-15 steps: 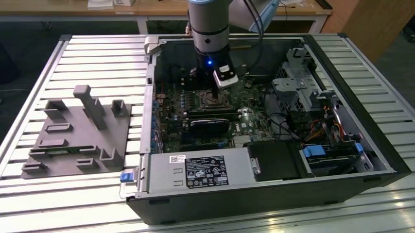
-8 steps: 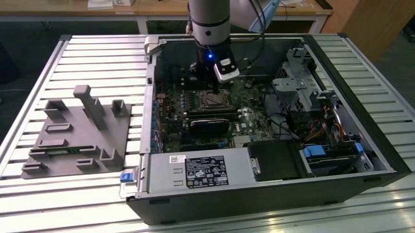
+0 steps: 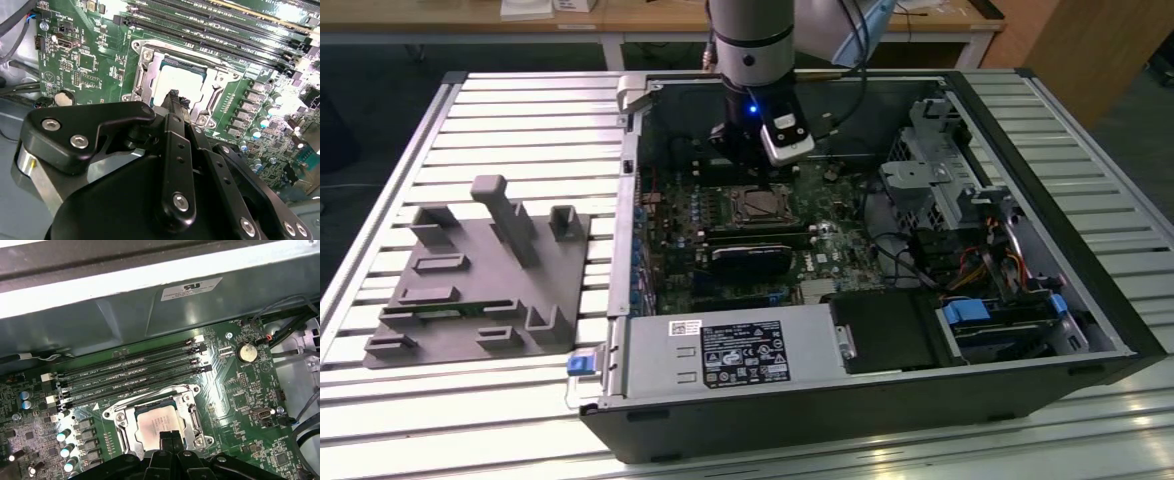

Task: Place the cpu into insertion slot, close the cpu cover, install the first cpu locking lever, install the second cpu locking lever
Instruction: 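Install the first cpu locking lever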

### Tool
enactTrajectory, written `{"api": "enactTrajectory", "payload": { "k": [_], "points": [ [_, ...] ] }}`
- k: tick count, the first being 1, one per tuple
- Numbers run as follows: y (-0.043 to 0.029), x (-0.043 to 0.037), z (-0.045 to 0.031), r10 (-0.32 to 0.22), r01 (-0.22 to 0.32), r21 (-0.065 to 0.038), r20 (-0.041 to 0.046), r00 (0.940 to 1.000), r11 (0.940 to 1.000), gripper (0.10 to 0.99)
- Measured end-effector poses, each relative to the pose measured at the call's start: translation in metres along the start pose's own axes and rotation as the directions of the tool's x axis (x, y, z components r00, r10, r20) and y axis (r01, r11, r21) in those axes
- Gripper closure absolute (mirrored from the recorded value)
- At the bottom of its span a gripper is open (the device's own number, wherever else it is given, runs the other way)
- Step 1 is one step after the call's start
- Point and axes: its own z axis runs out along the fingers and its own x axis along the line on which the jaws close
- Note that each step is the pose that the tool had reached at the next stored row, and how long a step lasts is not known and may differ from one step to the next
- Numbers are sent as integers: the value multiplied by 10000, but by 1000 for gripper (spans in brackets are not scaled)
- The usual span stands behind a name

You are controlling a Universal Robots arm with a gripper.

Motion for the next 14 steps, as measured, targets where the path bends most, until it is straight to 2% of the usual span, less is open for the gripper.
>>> {"api": "enactTrajectory", "payload": {
  "k": [1,3,4,14],
  "points": [
    [0,-1,0,-1,1,4,-16,10000,10000,980],
    [1,-4,0,8,-7,55,-178,9998,10000,980],
    [1,-4,0,12,-10,68,-220,9998,10000,980],
    [1,-4,1,16,-13,82,-280,9996,10000,980]
  ]
}}
